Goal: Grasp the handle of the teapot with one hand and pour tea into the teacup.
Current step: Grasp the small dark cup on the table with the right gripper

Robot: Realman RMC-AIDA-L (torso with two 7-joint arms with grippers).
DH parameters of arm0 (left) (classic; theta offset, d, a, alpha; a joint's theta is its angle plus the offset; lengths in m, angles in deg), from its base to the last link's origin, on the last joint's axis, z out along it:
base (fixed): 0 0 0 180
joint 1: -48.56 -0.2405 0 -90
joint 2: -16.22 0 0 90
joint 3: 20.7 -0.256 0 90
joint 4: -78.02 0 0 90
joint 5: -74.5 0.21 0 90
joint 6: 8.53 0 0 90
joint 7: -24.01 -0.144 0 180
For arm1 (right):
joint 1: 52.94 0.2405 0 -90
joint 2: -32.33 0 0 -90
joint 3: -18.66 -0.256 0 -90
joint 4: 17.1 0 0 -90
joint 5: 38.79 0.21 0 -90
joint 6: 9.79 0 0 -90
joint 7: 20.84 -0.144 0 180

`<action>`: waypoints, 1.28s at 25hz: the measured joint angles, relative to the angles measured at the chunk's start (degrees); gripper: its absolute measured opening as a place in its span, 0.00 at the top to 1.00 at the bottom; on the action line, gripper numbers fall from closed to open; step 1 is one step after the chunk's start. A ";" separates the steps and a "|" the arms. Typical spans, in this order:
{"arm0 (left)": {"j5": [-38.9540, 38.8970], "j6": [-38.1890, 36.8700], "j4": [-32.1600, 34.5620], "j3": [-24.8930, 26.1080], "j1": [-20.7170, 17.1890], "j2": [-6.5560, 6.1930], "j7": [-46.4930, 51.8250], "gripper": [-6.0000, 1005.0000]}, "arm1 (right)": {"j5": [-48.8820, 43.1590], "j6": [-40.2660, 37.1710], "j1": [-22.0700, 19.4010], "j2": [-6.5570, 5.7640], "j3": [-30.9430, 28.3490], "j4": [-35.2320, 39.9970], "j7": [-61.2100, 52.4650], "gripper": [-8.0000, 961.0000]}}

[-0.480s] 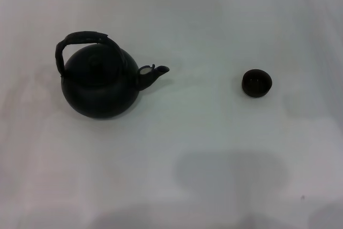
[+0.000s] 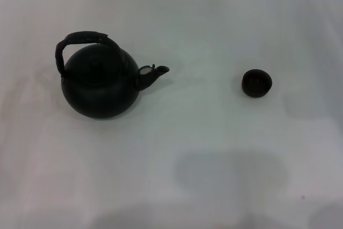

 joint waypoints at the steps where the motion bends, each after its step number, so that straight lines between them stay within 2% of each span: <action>1: 0.00 0.00 -0.08 0.00 0.00 0.00 0.00 0.38 | 0.00 0.17 -0.05 0.00 0.00 0.00 -0.04 0.11; 11: 0.00 0.00 -0.51 0.00 -0.01 0.00 -0.01 0.38 | -0.67 1.42 -0.44 -0.08 0.10 -0.04 -1.05 0.11; 14: 0.00 0.00 -0.75 0.00 0.00 0.00 -0.59 0.38 | -3.10 2.99 -0.84 -0.58 0.09 -0.85 -2.20 0.11; 16: 0.00 0.00 -1.00 0.00 0.01 0.00 -0.74 0.38 | -5.48 4.00 -0.88 -1.41 0.09 -1.40 -3.95 0.11; 24: 0.00 0.00 -1.28 -0.59 0.06 -0.08 -0.82 0.38 | -19.54 10.12 0.54 -6.95 0.04 -5.13 -16.99 0.11; 25: 0.00 0.00 -1.28 -0.84 0.02 -0.09 -0.83 0.38 | -23.55 11.32 0.55 -8.17 -0.06 -7.87 -20.95 0.11; 26: 0.00 0.00 -1.28 -0.84 0.02 -0.09 -0.83 0.38 | -23.55 11.32 0.55 -8.17 -0.06 -7.87 -20.95 0.11; 29: 0.00 0.00 -1.27 -0.87 -0.01 -0.09 -0.84 0.38 | -30.61 12.81 0.71 -9.53 -0.28 -12.51 -27.00 0.11; 32: 0.00 0.03 -1.27 -0.89 -0.01 -0.09 -0.86 0.38 | -37.43 14.40 1.02 -10.32 -0.35 -16.83 -32.57 0.11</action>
